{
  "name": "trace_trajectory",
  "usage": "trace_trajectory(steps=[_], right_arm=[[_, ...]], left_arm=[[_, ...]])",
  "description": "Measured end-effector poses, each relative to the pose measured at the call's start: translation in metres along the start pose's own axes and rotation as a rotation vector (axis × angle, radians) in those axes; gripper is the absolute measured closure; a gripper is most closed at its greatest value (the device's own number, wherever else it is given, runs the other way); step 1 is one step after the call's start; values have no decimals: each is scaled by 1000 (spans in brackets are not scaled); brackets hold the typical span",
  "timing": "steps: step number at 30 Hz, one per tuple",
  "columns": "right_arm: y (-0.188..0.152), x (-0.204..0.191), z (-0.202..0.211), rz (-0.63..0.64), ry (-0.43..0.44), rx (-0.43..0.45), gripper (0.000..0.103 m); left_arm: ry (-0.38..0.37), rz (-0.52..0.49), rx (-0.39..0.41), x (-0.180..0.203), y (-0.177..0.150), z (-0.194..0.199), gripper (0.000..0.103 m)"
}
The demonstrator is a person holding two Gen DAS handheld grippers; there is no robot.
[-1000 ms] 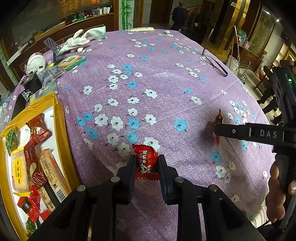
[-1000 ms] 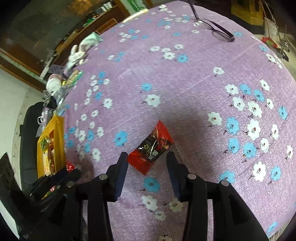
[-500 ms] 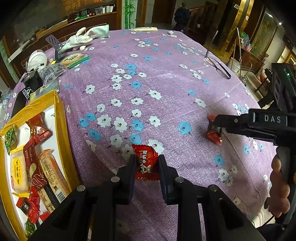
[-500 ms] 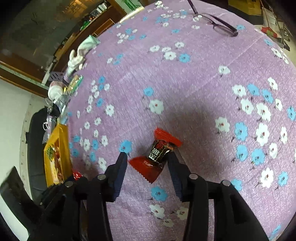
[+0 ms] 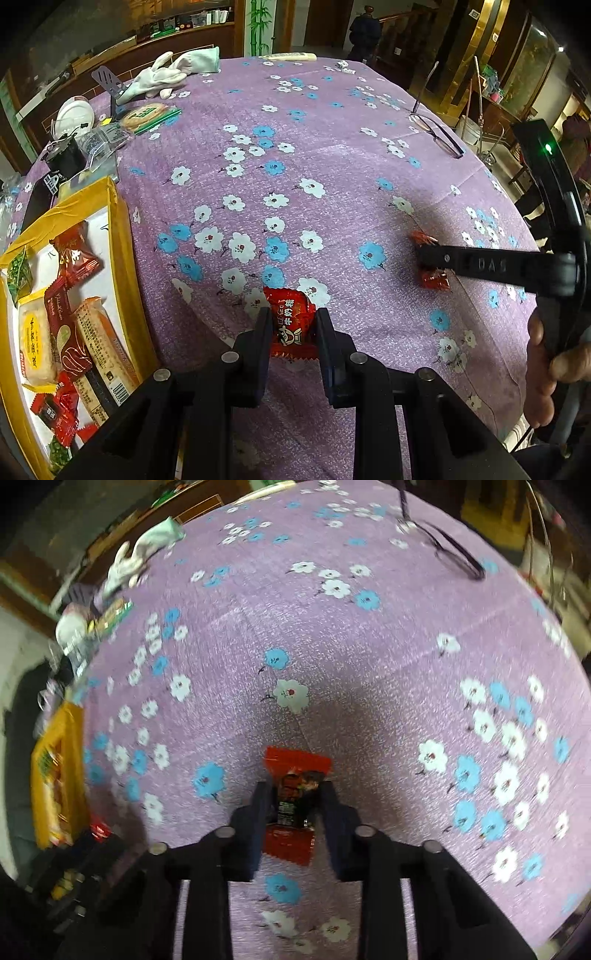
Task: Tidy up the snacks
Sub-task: 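Carry both red candy packets over the white tray with both grippers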
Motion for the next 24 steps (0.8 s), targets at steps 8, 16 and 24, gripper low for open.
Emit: trace_trajectory(steps=[8, 16, 24], right_arm=[[-22, -17, 10, 33, 85, 12, 79], [-32, -51, 37, 131, 129, 76, 79], [-41, -83, 50, 224, 151, 80, 79]], left_arm=[[-5, 5, 5, -2, 0, 3, 80], [-12, 29, 26, -11, -1, 15, 80], [-24, 83, 61, -33, -6, 34, 80]])
Point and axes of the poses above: each gripper's, at about its wrist camera, not at the fingertips, and z roughly against the way its jaws point, x to its right, y to its top, the point moved 10 cm from there along -z, roughly the way its jaws point, and after that the axes turned 15 degrees about -x, right-handed, at the moved point
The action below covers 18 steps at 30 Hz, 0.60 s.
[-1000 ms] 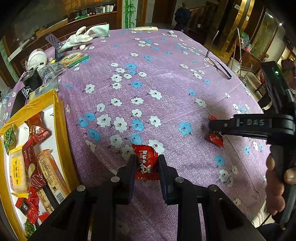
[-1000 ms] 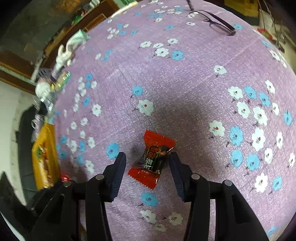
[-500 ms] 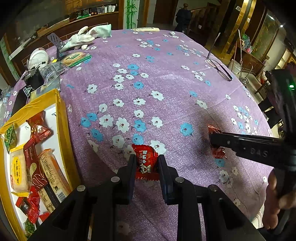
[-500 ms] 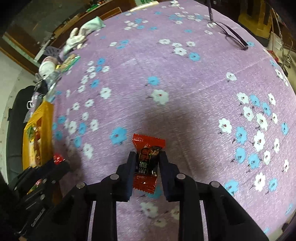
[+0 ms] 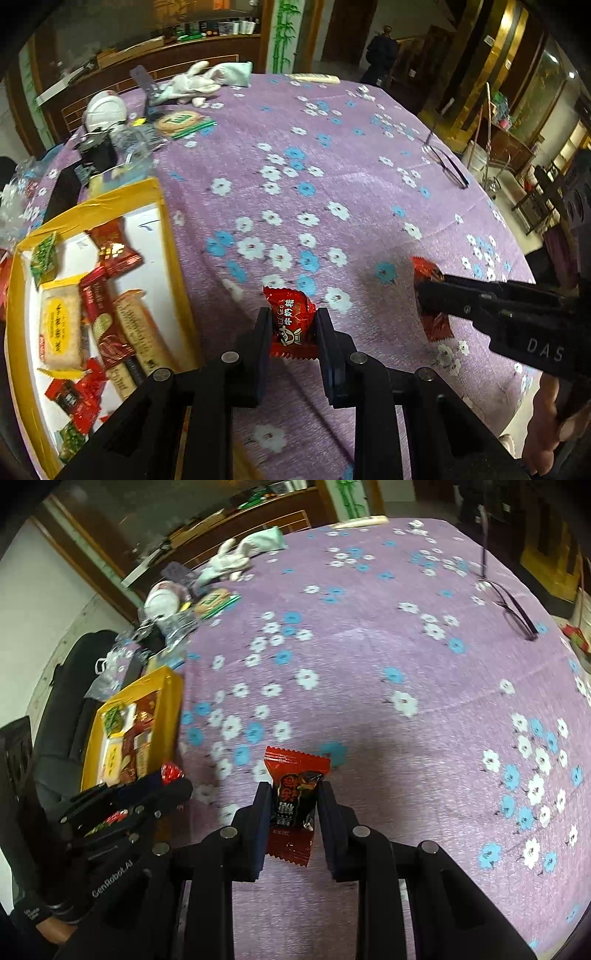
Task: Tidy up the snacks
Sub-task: 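Carry both red candy packets over the white tray with both grippers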
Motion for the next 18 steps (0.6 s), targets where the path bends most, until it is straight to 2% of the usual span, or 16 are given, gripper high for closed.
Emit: trace_trajectory(steps=[10, 18], right_arm=[[-10, -65, -12, 168, 27, -28, 79], [-25, -126, -32, 313, 65, -68, 79]], left_arm=[[39, 125, 34, -61, -23, 21, 79], [78, 253, 10, -121, -64, 22, 79]])
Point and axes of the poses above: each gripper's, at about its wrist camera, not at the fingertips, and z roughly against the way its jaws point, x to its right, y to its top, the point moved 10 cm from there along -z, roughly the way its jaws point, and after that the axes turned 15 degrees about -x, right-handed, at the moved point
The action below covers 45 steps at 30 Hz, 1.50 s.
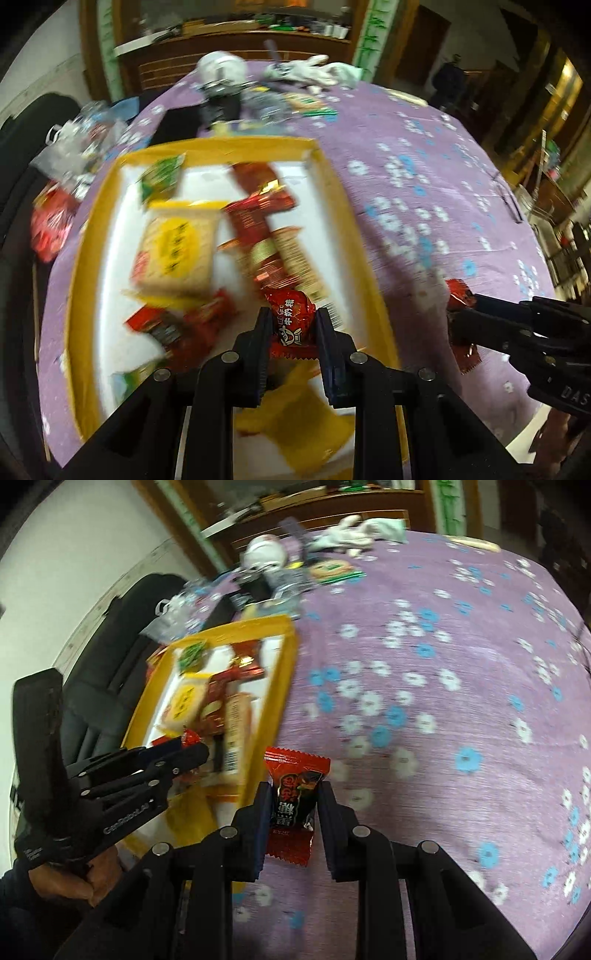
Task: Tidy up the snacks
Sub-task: 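Carry both red candy packets over the white tray with both grippers, then lower both red candy packets into the tray and open both grippers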
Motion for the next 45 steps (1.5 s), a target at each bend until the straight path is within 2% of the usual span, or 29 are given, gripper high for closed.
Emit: trace_trajectory(steps=[6, 13, 21, 45], right_arm=[[0, -52, -23, 111, 38, -40, 79], [-2, -84, -49, 150, 44, -94, 79], [-3, -86, -62, 116, 32, -122, 79], [9, -83, -72, 94, 18, -122, 79]], left_arm=[[36, 42, -9, -33, -17, 2, 79], [90, 46, -30, -60, -36, -2, 79], [137, 7, -28, -70, -42, -4, 79], [189, -54, -1, -73, -28, -9, 79]])
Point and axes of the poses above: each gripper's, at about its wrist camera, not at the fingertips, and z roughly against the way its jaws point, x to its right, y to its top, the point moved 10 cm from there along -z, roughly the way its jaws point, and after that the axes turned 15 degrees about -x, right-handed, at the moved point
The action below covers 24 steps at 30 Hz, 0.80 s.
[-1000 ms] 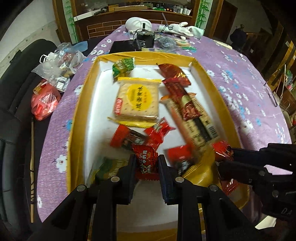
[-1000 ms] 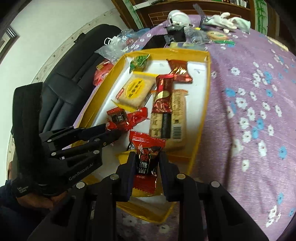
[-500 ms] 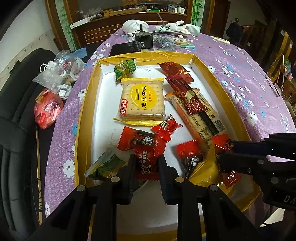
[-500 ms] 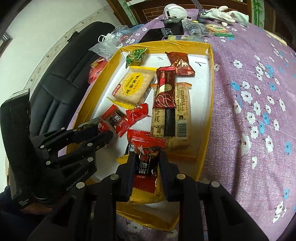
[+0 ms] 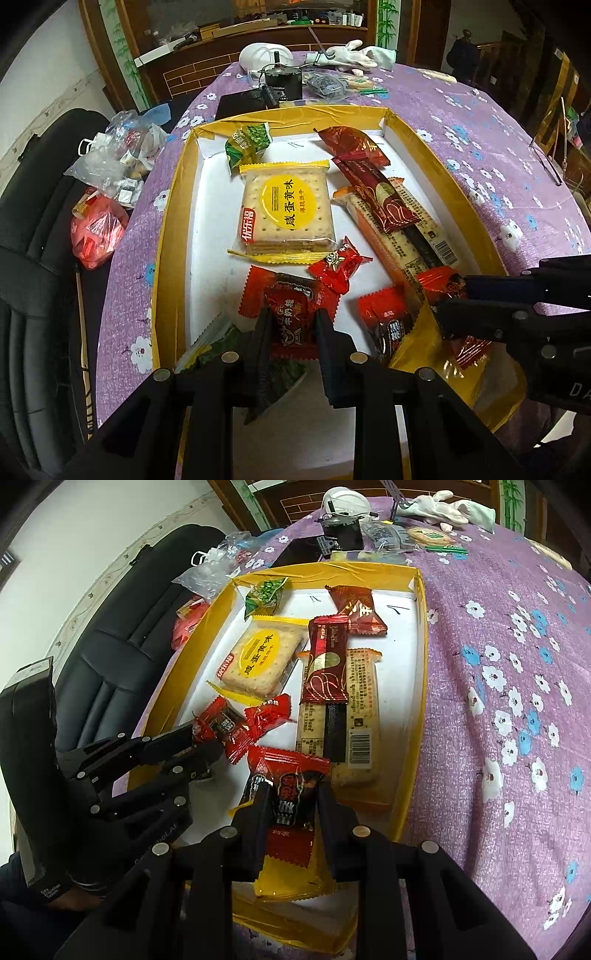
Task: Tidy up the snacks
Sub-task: 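Lower both red candy packets into the tray and open both grippers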
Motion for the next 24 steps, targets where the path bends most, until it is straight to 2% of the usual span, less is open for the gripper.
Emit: trace_trajectory(steps=[7, 15, 19, 20, 22, 24], right_arm=[[3, 0, -1, -3, -11, 3, 78], [5, 0, 9, -4, -66, 38, 76], [6, 6, 25, -24, -125, 86, 54], [5, 7, 34, -29, -143, 112, 52], [6, 9, 45, -35, -175, 144, 37], [5, 10, 57, -28, -220, 184, 29]], left_arm=[[3, -18, 5, 0, 5, -3, 79], [-16, -47, 28, -1, 12, -2, 79], [-32, -53, 52, -2, 15, 2, 77], [-36, -52, 61, -2, 17, 4, 75], [-45, -50, 81, -2, 20, 8, 72], [-53, -42, 100, -1, 23, 13, 66]])
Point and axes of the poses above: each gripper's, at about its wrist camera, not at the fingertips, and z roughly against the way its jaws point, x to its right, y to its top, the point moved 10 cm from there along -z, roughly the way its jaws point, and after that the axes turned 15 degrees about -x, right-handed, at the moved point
